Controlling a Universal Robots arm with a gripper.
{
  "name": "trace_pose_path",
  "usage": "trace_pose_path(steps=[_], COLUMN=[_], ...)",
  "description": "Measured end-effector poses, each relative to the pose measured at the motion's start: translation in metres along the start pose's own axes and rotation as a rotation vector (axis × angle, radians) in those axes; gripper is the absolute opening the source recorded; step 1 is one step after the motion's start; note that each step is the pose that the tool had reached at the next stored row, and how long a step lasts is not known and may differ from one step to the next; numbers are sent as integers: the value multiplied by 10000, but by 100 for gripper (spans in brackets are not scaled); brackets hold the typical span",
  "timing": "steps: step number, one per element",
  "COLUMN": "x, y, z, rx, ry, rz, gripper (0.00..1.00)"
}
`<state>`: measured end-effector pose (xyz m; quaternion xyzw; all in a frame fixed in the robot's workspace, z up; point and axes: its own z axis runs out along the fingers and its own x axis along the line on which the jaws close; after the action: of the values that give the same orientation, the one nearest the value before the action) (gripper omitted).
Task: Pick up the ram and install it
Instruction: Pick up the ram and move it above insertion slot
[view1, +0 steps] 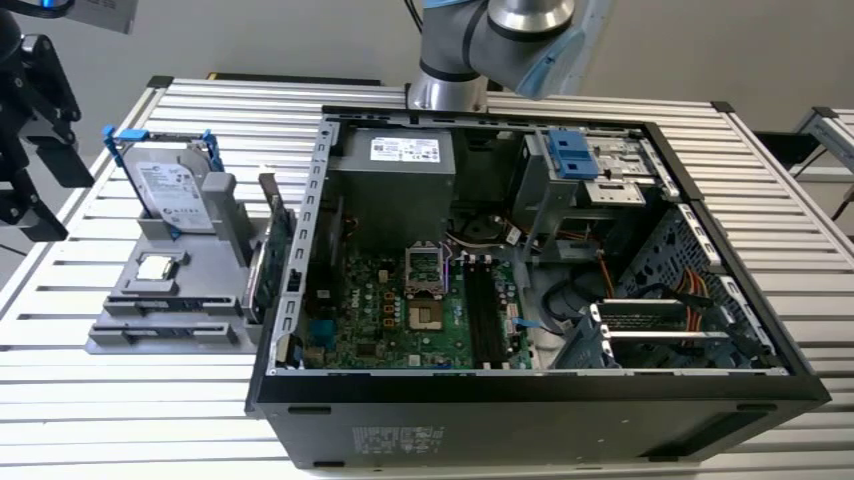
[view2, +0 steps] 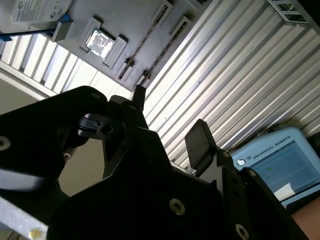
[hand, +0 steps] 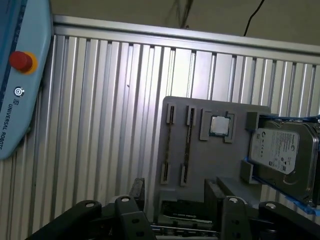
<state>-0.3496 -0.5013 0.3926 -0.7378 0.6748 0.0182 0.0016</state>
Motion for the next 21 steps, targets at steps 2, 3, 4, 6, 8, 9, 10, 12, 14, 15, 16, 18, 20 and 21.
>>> trace_pose_path(steps=[2,3,4,6,8,9,10,12,14,15,16,18,20,21], x=[0,-1,-1,0,0,0,0,0,0,0,-1,-1,0,0], y=[0,0,-1,0,0,0,0,0,0,0,0,0,-1,-1], z=[0,1,1,2,4,4,4,5,6,6,9,15,23,27], rx=[3,6,9,13,18,19,19,20,22,22,22,20,20,19], ry=[-2,-4,-6,-10,-14,-15,-14,-15,-16,-16,-12,2,9,11], rz=[84,171,287,513,657,705,710,714,718,718,719,719,718,718], gripper=[100,100,100,100,100,100,100,100,100,100,100,100,100,100])
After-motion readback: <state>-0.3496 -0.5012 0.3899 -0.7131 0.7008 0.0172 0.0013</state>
